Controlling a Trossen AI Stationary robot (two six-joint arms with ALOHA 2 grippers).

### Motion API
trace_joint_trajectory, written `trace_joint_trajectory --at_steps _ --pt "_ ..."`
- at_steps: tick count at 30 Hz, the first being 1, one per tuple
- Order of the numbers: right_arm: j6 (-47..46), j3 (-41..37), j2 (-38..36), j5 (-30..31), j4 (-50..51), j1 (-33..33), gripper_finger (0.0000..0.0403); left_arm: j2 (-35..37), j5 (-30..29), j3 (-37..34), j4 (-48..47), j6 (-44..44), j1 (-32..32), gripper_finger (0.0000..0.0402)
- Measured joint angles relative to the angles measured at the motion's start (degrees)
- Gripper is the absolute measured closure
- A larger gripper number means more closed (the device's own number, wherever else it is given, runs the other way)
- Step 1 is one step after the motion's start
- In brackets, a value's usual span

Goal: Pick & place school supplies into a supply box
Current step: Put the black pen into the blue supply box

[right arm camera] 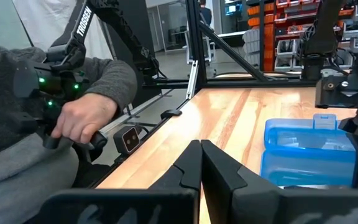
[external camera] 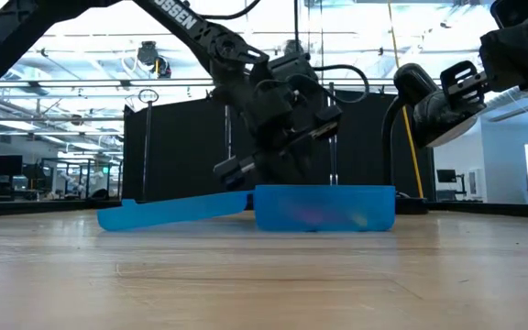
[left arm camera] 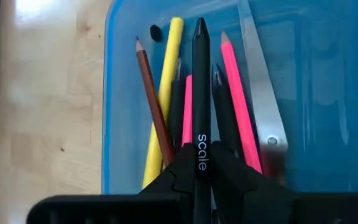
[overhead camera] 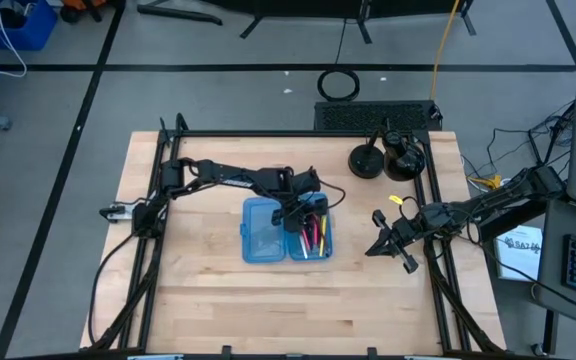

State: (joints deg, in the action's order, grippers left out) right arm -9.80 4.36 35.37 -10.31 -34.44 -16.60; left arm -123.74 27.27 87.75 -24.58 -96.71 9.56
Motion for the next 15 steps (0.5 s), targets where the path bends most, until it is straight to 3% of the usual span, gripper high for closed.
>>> trace_joint_trajectory --at_steps 5,15 --pt "0.0 0.0 -0.02 0.02 -0.02 0.01 0.0403 0.0 -0.55 -1.21 0.86 -0.03 0.18 0.0358" --pt "0.0 0.0 -0.02 0.03 -0.02 0.02 0.0403 -0.61 -7.13 -1.4 2.51 0.83 -0.28 0.0356"
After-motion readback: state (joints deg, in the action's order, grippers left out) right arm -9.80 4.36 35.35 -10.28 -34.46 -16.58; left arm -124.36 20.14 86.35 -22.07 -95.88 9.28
